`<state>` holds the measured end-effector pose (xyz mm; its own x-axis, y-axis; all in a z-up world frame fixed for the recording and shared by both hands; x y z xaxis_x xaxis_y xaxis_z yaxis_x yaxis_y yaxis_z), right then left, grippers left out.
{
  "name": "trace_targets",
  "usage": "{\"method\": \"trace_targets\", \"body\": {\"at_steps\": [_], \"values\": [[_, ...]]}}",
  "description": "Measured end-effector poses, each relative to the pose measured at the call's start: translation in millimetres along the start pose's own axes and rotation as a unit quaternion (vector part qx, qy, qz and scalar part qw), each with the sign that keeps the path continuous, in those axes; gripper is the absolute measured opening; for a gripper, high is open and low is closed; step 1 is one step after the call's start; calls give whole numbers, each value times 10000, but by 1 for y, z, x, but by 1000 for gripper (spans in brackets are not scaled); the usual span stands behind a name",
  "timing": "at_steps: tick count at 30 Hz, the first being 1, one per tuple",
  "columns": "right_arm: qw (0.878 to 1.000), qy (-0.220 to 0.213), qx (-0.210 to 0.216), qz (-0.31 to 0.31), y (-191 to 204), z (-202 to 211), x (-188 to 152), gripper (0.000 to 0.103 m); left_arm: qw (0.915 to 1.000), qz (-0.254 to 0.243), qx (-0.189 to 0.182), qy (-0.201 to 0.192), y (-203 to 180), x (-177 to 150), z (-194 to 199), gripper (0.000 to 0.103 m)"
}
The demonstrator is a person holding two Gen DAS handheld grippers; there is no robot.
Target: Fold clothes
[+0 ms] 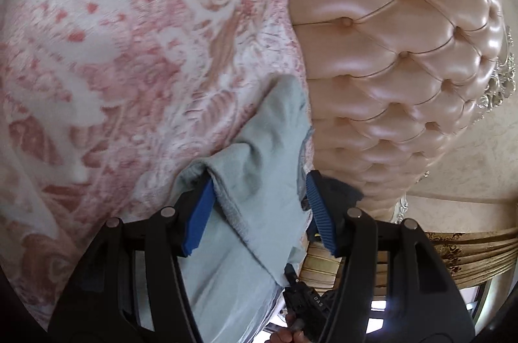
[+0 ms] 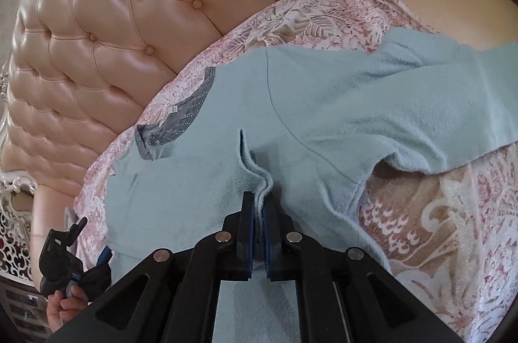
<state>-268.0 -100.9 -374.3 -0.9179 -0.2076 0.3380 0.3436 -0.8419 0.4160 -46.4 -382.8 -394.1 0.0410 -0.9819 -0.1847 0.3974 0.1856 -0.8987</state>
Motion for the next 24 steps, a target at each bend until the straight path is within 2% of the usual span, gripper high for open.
{"method": "trace_targets", "body": {"at_steps": [3, 5, 6, 8, 9, 10, 11, 12, 14, 15, 18, 19, 22, 23, 24], "values": [[9999, -6, -66, 75, 2, -3, 0, 4, 9986, -172, 193, 458, -7, -15, 15, 60], [9999, -12, -98, 137, 2, -3, -1, 4, 9932, -913, 603, 403, -24, -10, 30, 61], [9998, -15, -110, 164, 2, -3, -1, 4, 9858, -1476, 711, 363, -40, -1, 32, 61], [9998, -21, -93, 179, 2, -2, -1, 4, 9548, -2660, 1164, 633, -64, 24, 11, 60], [9998, -23, -84, 186, 1, -2, -2, 4, 9378, -3059, 1418, 821, -69, 37, -5, 46], [9998, -25, -72, 191, 1, -2, -2, 4, 9186, -3443, 1685, 959, -72, 50, -20, 37], [9998, -23, -45, 182, 1, -1, -2, 4, 8981, -3794, 1917, 1126, -73, 59, -33, 29], [9999, -18, -16, 170, 0, -1, -2, 4, 8802, -4069, 2063, 1304, -74, 64, -44, 27], [9999, 7, 56, 112, -1, -2, -1, 4, 8504, -4481, 2137, 1742, -75, 65, -63, 25], [9999, 13, 74, 101, -1, -2, -1, 4, 8431, -4552, 2007, 2041, -74, 60, -68, 25], [9999, 15, 95, 125, 0, -2, -2, 4, 8275, -4651, 2020, 2411, -66, 52, -79, 25], [9999, 13, 98, 138, 0, -2, -2, 4, 8281, -4625, 2010, 2447, -63, 53, -84, 25], [9998, -15, 81, 159, 1, -1, -3, 4, 8402, -4430, 1843, 2526, -60, 57, -97, 25], [9998, -27, 58, 192, 1, -1, -3, 4, 8413, -4424, 1816, 2520, -61, 59, -100, 7], [9997, -38, 40, 219, 2, -1, -3, 4, 8419, -4439, 1823, 2467, -62, 61, -102, 4]]}}
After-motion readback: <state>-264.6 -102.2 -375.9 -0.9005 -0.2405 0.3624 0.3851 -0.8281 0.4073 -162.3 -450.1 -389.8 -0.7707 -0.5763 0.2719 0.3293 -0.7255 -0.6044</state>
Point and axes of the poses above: each gripper's, at about its wrist camera, not at the fingertips, and z roughly against the way its jaws point, y to its left, x to its top, the point moved 9 cm from there along -z, roughly the way its jaws point, and after that the axes turned 4 degrees about -x, right-handed, at the moved point
